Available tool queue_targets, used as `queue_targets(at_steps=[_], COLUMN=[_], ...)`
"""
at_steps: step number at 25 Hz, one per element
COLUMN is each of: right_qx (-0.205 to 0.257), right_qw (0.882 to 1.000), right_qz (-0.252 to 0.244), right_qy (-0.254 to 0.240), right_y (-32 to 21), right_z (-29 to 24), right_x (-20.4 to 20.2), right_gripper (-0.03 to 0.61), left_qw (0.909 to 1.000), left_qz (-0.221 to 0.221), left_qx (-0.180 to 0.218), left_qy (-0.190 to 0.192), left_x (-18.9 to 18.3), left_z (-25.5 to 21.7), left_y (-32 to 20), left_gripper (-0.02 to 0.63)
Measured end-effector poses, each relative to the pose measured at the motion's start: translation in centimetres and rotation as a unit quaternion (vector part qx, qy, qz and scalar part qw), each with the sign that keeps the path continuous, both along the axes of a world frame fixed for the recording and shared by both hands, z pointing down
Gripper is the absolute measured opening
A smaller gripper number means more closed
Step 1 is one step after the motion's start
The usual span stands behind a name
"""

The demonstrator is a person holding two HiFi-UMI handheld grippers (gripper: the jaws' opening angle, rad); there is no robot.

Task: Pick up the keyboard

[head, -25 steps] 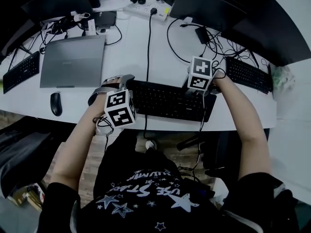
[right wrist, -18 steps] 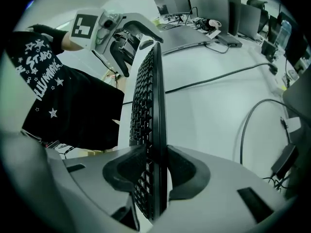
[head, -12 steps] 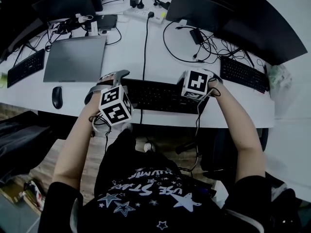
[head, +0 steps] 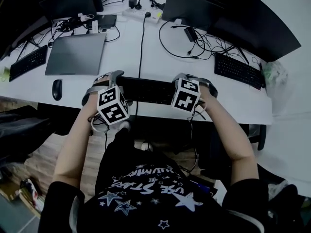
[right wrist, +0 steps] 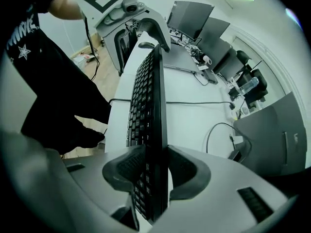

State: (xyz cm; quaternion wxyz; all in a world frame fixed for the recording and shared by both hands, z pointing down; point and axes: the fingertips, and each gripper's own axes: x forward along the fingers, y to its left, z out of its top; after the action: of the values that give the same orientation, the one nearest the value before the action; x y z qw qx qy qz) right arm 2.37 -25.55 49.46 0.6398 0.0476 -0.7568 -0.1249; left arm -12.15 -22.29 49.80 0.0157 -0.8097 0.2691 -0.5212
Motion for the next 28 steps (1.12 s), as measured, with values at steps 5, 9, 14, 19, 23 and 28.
queue_targets(at_steps=[5, 9, 14, 19, 23, 28], right_qx=[0.066, 0.091, 0.128, 0.15, 0.157, 0.164], right_qw=[0.998, 0.996, 0.992, 0.988, 0.987, 0.986], right_qz=[0.004, 0.012, 0.01, 0.009, 0.008, 0.008], right_qy=[-0.004, -0.013, -0.022, -0.024, -0.026, -0.027], right_y=[2.0, 3.3, 4.4, 5.1, 5.5, 5.8], right_z=[-0.5, -0.7, -0.9, -1.0, -1.0, -1.0], right_x=[0.4, 0.6, 0.7, 0.8, 0.7, 0.7], right_gripper=[0.14, 0.14, 0.14, 0.14, 0.14, 0.138], left_qw=[0.9998, 0.9991, 0.9948, 0.9904, 0.9848, 0.9767], left_qz=[-0.013, -0.002, 0.025, 0.071, 0.104, 0.145], left_qx=[0.012, 0.027, 0.04, 0.009, -0.036, -0.059], left_qy=[0.0, -0.033, -0.09, -0.118, -0.135, -0.147], left_x=[0.3, 0.3, 0.3, 1.5, 2.5, 4.3], left_z=[-0.5, -0.4, -0.4, -0.1, 1.4, 2.7], left_y=[2.0, 3.0, 2.4, 2.1, 2.4, 2.6], left_gripper=[0.525, 0.525, 0.524, 0.523, 0.523, 0.522])
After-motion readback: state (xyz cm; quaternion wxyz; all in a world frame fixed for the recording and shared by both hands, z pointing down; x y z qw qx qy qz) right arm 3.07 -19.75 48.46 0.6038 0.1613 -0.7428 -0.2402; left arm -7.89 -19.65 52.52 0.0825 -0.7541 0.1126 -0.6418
